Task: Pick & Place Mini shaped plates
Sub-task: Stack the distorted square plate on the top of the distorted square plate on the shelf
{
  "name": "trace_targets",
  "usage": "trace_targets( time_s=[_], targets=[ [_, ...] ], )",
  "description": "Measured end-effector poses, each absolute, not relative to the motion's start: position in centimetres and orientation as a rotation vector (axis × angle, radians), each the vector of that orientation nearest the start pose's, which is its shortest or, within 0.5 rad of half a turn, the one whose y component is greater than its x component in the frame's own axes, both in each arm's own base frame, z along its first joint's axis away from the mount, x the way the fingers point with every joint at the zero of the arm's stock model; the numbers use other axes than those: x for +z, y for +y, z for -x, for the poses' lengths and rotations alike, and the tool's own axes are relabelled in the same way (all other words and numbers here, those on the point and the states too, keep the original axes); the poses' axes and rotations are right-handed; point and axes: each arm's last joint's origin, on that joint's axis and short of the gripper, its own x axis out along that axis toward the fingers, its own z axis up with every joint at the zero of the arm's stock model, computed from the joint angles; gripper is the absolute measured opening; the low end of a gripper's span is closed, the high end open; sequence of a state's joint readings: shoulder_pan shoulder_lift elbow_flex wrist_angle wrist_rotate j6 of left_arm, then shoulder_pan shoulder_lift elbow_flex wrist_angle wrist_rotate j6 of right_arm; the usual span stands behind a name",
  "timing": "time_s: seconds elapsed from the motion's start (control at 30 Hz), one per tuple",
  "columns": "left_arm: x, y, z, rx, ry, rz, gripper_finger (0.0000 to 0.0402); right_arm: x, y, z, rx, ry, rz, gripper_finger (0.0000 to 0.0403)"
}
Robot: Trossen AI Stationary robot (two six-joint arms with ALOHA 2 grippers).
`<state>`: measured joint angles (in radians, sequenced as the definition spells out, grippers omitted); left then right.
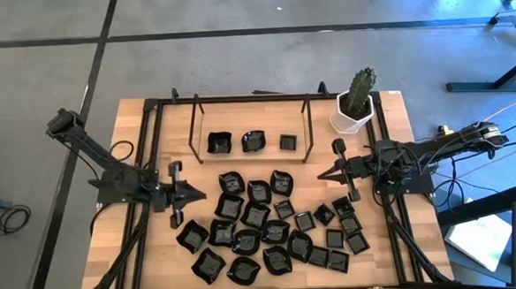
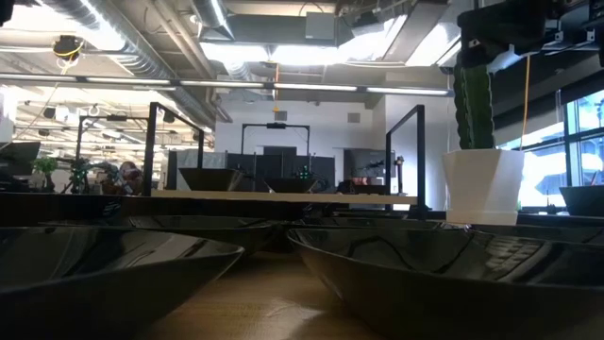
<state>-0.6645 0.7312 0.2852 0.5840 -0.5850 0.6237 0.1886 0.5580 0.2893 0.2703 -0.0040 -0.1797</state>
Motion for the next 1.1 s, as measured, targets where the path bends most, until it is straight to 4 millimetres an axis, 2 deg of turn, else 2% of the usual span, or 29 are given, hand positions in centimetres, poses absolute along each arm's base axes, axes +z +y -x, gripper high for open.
trace_targets(
  time_s=[0.17, 0.47, 0.7, 0.93, 1.1],
  targets=[
    [23.1, -8.5, -14.1, -0.064, -0.05, -0.529, 0.0003, 23.6, 2.7, -14.2, 0.193, -0.011, 0.163, 0.0019],
    [21.7, -8.4, -16.2, -0.306, -0.05, -0.553, 0.0004, 23.5, 2.7, -14.3, 0.193, -0.005, 0.136, 0.0025],
    [21.2, -6.8, -19.3, -0.172, -0.114, -0.446, 0.0004, 23.4, 2.7, -14.3, 0.193, 0.003, 0.137, 0.0025],
    [19.7, -4.5, -23.6, -0.251, -0.053, -0.356, 0.0002, 23.4, 2.7, -14.3, 0.192, 0.006, 0.137, 0.0025],
    [19.4, -4.0, -26.0, -0.265, -0.007, -0.279, 0.0007, 23.3, 2.7, -14.3, 0.193, 0.012, 0.148, 0.0025]
  ],
)
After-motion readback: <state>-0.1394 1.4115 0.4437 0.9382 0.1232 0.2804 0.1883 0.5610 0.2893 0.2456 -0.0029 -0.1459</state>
